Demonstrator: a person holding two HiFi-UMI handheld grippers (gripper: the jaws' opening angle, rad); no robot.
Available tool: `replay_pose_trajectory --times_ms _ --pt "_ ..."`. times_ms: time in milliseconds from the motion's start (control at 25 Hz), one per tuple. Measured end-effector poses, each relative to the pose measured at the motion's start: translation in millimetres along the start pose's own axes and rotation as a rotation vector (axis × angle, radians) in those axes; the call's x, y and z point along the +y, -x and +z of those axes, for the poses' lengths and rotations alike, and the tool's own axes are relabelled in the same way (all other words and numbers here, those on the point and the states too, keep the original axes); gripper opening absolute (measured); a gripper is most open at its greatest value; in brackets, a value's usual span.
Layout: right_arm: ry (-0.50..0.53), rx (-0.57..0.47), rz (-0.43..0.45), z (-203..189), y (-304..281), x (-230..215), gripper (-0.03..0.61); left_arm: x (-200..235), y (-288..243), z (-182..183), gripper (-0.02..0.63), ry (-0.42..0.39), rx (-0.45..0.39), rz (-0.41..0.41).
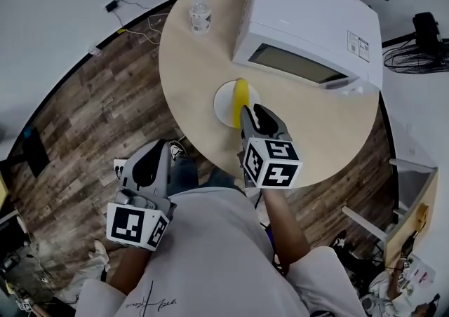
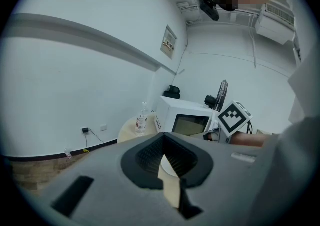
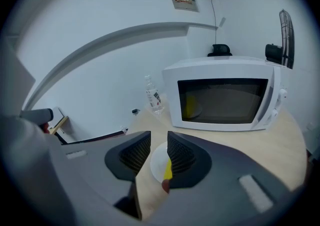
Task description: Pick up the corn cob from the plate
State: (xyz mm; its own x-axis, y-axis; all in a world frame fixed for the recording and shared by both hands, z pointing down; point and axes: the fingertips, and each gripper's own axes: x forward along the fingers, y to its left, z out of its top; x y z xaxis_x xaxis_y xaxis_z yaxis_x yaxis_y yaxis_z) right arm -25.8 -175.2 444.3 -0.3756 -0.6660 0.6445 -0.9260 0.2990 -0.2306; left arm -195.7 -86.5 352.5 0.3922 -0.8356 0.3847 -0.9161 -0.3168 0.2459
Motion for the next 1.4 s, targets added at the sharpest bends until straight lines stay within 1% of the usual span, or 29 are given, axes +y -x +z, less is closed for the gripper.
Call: replay_pose_trajectory --times_ms 160,440,600,800,1000,1400 --pt "0.008 0.038 -0.024 -14 -13 -5 0.123 -5 -3 -4 -0.003 -0.012 0.023 -0.018" --pt "-0.016 0.083 -0.067 -30 -27 -19 0.133 -16 -7 -16 -0.003 -0.029 0.078 -0.058" --pt "-0.011 0.109 -0.074 -37 -37 -23 0.146 -12 -6 -20 -0.003 -0.025 0.092 -0.052" --pt "-0.015 0.129 -0.057 -45 -48 -26 0.156 -6 -4 -22 -0.003 -0.02 0.102 -0.04" --pt "-0.014 0.158 -0.07 -56 -60 -29 0.164 -1 -2 -28 -0.005 -0.016 0.123 -0.035" --pt "-0.018 0.206 -0.091 -68 -84 -35 0.23 12 4 -31 -0.005 -0.009 0.136 -0.006"
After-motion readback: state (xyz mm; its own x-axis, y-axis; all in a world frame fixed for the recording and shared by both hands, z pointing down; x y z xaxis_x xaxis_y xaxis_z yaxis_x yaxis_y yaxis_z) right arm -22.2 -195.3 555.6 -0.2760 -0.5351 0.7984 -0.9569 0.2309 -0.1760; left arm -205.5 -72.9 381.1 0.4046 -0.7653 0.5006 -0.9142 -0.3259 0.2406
